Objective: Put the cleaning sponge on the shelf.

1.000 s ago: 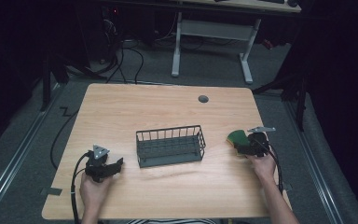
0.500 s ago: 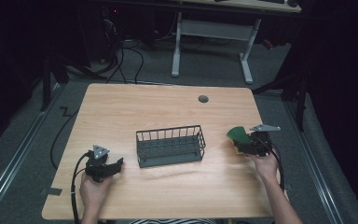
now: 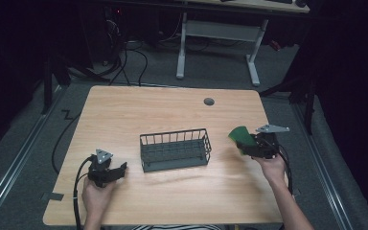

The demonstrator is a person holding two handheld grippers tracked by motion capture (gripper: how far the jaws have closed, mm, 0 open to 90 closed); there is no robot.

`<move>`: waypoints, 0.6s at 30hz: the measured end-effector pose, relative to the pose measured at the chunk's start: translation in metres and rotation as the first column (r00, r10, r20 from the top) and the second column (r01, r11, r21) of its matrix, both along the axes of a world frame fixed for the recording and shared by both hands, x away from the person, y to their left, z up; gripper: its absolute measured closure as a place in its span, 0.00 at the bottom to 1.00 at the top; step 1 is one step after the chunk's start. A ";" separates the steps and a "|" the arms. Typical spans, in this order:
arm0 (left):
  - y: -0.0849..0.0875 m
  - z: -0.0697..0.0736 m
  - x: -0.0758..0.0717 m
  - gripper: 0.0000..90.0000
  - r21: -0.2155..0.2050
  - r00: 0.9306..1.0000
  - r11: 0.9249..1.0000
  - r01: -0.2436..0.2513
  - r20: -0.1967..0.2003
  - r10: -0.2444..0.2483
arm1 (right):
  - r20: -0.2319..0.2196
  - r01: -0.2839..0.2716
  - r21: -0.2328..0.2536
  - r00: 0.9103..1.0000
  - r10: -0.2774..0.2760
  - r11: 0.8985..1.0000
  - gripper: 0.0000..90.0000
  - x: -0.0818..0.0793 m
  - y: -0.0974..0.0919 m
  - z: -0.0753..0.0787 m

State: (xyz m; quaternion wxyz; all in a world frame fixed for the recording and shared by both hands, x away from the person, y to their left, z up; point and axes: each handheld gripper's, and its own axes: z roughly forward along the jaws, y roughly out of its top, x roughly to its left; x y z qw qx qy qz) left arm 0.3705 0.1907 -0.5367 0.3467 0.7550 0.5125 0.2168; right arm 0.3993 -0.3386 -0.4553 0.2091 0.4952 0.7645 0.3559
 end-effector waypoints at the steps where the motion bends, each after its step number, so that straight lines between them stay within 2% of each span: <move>1: 0.000 0.000 0.000 0.32 0.001 1.000 1.000 -0.001 0.001 0.001 | 0.007 -0.007 0.000 1.000 0.007 1.000 0.32 -0.001 0.001 0.001; 3: 0.000 0.000 0.000 0.32 0.000 1.000 1.000 0.001 0.000 -0.001 | 0.019 -0.018 0.021 1.000 0.018 1.000 0.32 -0.002 0.003 0.004; 5: 0.000 0.000 0.000 0.32 0.001 1.000 1.000 -0.001 0.000 0.001 | 0.011 -0.032 0.051 0.999 0.032 0.998 0.32 -0.001 0.005 0.004; 11: 0.000 0.000 0.000 0.34 0.006 1.000 1.000 -0.002 0.001 0.002 | -0.010 -0.056 0.034 0.998 0.057 0.998 0.32 -0.004 0.013 0.002; 14: -0.001 0.000 0.000 0.34 0.010 1.000 1.000 -0.001 0.001 0.001 | 0.005 -0.065 0.030 0.998 0.065 0.997 0.32 -0.002 0.014 0.007; 18: -0.001 0.000 -0.001 0.34 0.013 1.000 1.000 0.000 0.000 0.000 | 0.017 -0.080 0.051 0.997 0.079 0.996 0.32 0.001 0.019 0.011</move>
